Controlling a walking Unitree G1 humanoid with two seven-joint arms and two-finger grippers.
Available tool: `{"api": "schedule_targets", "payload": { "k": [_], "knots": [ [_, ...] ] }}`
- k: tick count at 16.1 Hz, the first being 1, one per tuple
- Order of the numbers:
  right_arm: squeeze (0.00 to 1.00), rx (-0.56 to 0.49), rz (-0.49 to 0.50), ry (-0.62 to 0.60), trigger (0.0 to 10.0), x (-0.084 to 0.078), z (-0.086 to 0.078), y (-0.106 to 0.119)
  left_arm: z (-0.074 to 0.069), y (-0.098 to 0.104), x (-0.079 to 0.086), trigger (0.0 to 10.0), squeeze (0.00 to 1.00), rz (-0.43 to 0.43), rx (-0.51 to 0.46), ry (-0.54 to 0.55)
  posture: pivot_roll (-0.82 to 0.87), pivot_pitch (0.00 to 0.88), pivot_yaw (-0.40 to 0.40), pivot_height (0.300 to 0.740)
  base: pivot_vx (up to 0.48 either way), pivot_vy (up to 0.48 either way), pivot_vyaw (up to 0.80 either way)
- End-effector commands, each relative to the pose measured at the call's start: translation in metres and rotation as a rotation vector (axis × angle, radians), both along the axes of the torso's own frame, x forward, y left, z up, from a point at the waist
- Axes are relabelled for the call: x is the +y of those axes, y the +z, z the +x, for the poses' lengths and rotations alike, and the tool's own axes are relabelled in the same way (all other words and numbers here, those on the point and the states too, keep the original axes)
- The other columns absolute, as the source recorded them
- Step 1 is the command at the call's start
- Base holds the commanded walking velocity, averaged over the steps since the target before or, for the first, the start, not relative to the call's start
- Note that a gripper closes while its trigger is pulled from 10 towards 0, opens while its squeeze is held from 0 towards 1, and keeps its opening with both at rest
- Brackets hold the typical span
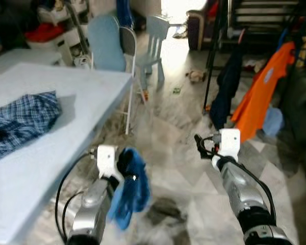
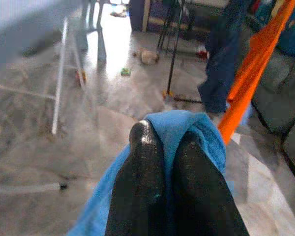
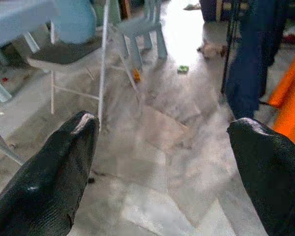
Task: Hang hanger
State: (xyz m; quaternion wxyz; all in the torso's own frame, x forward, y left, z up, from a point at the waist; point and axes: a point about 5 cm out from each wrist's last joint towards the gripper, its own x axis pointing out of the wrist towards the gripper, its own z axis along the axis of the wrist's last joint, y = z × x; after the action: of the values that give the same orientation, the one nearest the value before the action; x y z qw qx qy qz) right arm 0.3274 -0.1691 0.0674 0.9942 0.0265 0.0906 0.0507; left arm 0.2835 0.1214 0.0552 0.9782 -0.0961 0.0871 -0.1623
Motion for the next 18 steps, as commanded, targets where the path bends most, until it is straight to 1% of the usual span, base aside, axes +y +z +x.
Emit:
{"api": "schedule_targets", "payload": {
  "k": [1,3,4,5,8,11,14,15,18],
  "knots": [
    [0.0,-0.031,0.008,0.062,10.0,0.021,0.006,0.007,0.002,0.003,0.011,10.0,0.0,0.007,-0.022,0.037,-0.11,0.0,0.127,0.74,0.0,0.0,0.0],
    [0.0,-0.045,0.002,0.078,10.0,0.025,0.009,0.009,0.006,0.007,0.006,10.0,0.0,-0.012,-0.048,0.016,-0.11,0.0,0.115,0.74,0.0,0.0,0.0],
    [0.0,-0.045,-0.001,0.086,10.0,0.026,0.009,0.009,0.007,0.008,0.006,10.0,0.0,-0.015,-0.057,0.008,-0.11,0.0,0.11,0.74,0.0,0.0,-0.51],
    [0.0,-0.048,-0.009,0.099,10.0,0.027,0.01,0.01,0.01,0.012,0.002,10.0,0.0,-0.023,-0.072,-0.017,-0.11,0.0,0.1,0.74,0.281,0.0,-0.8],
    [0.0,-0.06,-0.024,0.106,10.0,0.026,0.01,0.012,0.011,0.012,0.003,10.0,0.0,-0.031,-0.074,-0.011,-0.11,0.0,0.092,0.74,0.336,0.0,-0.8],
    [0.0,-0.083,-0.05,0.098,10.0,0.017,0.008,0.015,0.007,0.007,0.005,10.0,0.0,-0.032,-0.062,0.013,-0.12,0.0,0.082,0.74,0.358,0.0,-0.8],
    [0.0,-0.077,-0.084,0.085,10.0,0.002,0.0,0.012,0.001,0.0,0.01,10.0,0.0,-0.034,-0.041,0.05,-0.12,0.0,0.08,0.74,0.38,0.0,-0.65],
    [0.0,-0.077,-0.088,0.083,10.0,0.0,-0.001,0.011,0.001,0.0,0.011,10.0,0.0,-0.029,-0.04,0.061,-0.13,0.0,0.08,0.74,0.386,0.0,0.0],
    [0.0,-0.071,-0.103,0.082,10.0,-0.005,-0.006,0.01,0.002,0.0,0.013,10.0,0.0,-0.028,-0.04,0.084,-0.13,0.0,0.081,0.74,0.365,0.304,0.0]
  ]
}}
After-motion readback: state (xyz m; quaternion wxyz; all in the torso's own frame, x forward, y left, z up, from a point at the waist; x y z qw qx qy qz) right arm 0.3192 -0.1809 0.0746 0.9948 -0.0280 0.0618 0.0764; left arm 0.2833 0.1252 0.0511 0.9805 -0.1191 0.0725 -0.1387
